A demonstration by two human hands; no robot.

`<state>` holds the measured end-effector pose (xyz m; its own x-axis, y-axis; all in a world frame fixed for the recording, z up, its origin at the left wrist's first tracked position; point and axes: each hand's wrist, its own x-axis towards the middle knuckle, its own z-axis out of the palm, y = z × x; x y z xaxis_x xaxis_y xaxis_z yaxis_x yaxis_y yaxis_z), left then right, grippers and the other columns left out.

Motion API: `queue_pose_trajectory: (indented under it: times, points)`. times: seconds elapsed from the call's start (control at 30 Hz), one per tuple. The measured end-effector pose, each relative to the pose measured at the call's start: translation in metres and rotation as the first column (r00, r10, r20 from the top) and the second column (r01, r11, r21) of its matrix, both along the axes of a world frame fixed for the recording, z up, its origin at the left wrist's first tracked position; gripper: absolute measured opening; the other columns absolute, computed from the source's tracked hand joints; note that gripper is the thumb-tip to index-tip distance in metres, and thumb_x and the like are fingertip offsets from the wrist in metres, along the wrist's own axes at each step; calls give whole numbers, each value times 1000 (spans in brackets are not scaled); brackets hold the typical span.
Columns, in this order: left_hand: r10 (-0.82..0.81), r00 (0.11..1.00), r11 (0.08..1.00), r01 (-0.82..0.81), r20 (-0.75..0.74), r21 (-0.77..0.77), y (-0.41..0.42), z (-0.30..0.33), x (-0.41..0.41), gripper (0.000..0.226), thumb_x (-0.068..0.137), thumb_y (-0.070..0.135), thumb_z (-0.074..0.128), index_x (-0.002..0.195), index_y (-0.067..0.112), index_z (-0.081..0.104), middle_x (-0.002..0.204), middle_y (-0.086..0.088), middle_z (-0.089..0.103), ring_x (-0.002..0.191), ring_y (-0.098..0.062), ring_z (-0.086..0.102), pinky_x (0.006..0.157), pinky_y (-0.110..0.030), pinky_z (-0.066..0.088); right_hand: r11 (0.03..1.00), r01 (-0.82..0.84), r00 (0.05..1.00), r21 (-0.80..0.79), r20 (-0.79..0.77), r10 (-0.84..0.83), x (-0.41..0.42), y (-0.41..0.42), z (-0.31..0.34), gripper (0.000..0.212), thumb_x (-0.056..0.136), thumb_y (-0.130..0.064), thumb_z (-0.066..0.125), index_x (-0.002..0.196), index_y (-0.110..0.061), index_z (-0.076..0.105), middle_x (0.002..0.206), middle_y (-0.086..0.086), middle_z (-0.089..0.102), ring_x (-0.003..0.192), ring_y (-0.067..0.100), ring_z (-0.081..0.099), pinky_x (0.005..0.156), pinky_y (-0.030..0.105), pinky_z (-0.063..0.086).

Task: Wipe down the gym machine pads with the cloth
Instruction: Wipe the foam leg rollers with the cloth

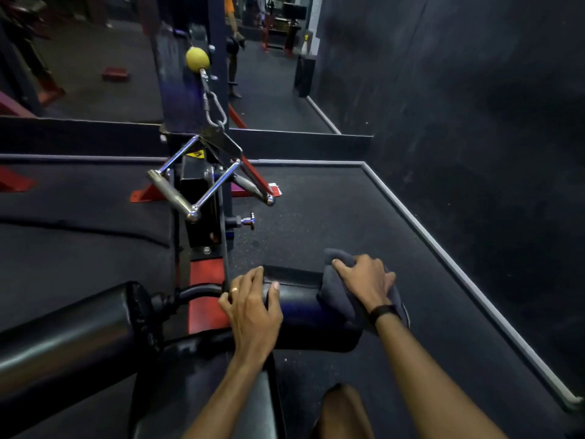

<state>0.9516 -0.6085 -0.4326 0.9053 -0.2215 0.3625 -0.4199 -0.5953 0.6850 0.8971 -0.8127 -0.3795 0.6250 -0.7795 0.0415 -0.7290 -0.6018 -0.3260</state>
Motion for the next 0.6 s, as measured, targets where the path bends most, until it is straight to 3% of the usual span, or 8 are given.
queue_pose_trajectory:
  times: [0.13,0.3,0.37,0.43,0.5,0.6]
  points:
    - [-64,993,996,70,96,-63,25,-15,-28,52,88,34,48,130,9,66,135,-2,64,123,-19,47,93,-32,25,981,-157,987,-116,-62,151,45,49,6,50,86,-61,50,99,-19,74,109,4,72,114,27,55,95,45,33]
    - [28,979,982,11,203,-188,48,-34,-34,46,78,9,40,107,1,74,121,-9,69,116,-26,56,98,-33,35,901,-218,904,-374,270,330,40,136,-10,37,81,-59,56,74,-24,64,83,-4,62,91,22,53,82,45,35]
    - [56,980,965,-4,192,-262,52,-31,-25,41,78,6,39,97,-3,75,115,-13,70,108,-30,60,101,-25,38,854,-262,828,-450,349,439,18,135,-26,34,81,-56,62,78,-23,63,83,-5,60,89,21,52,78,43,36]
    - [59,986,954,-9,159,-300,49,-21,-11,35,85,7,43,99,-2,74,113,-13,71,105,-29,61,103,-18,36,763,-333,759,-554,322,566,-9,122,-43,33,79,-53,67,86,-21,66,89,-5,62,89,21,54,75,42,36]
    - [31,990,967,5,140,-253,35,-6,5,33,91,17,48,109,2,71,114,-10,71,106,-26,59,101,-26,36,740,-308,753,-598,323,574,-33,100,-54,33,77,-50,69,89,-20,69,92,-4,64,90,23,55,75,42,36]
    - [-66,994,996,61,83,63,10,3,21,51,96,40,33,121,10,66,119,-4,69,115,-24,55,99,-43,30,850,-132,849,-510,384,363,-55,66,-52,29,80,-53,62,80,-24,64,87,-6,63,90,24,53,77,43,34]
